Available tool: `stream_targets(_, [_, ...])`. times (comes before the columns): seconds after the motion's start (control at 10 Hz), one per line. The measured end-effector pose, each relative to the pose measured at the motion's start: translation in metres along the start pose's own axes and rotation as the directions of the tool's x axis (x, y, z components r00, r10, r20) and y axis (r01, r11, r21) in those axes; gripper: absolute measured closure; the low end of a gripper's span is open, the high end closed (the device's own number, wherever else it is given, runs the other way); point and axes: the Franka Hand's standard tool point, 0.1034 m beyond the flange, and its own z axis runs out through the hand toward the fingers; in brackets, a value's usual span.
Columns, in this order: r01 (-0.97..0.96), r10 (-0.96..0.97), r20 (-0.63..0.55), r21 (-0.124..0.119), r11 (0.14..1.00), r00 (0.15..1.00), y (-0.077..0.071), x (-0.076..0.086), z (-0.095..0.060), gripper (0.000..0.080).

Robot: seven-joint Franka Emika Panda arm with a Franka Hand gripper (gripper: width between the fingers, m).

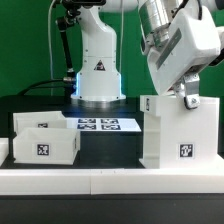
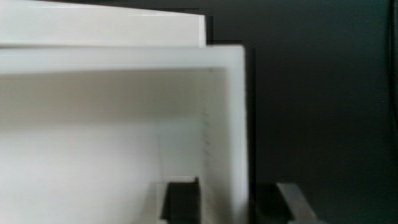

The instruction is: Assemble drawer

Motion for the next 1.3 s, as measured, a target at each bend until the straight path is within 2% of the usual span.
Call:
stream_targets(0.2, [0.045,-0.045,0.000,0.001,0.999,0.999,0.000,0.000,-0.003,0.0405])
stream_targets(0.3, [0.085,-0.085,-0.002,0.005,0.996,0.996,0.000,0.001,-0.007,0.0405])
stream_targets(0.4, [0.121,-0.121,-0.005,0.006,0.993,0.993,0.001,0.002,-0.012,0.0236])
stream_targets(0.5, [0.159,-0.159,-0.002,0.005,0.987,0.987,0.002,-0.003,-0.018,0.0168])
stream_targets(0.6, [0.217,-0.217,0.002,0.006,0.976,0.976,0.005,-0.009,-0.026,0.0168])
stream_targets(0.8, [0.409,-0.409,0.012,0.003,0.913,0.913,0.010,-0.010,-0.045,0.0154])
stream_targets(0.9, [0.496,-0.496,0.007,0.004,0.869,0.868,0.011,-0.003,-0.051,0.0151])
stream_targets(1.0, [0.544,-0.544,0.003,0.000,0.839,0.839,0.013,0.003,-0.053,0.0151])
stream_targets(1.2, [0.544,-0.544,0.006,-0.002,0.839,0.839,0.015,0.002,-0.052,0.0151])
stream_targets(1.3, [0.619,-0.618,0.034,-0.018,0.785,0.785,0.017,0.000,-0.050,0.0151])
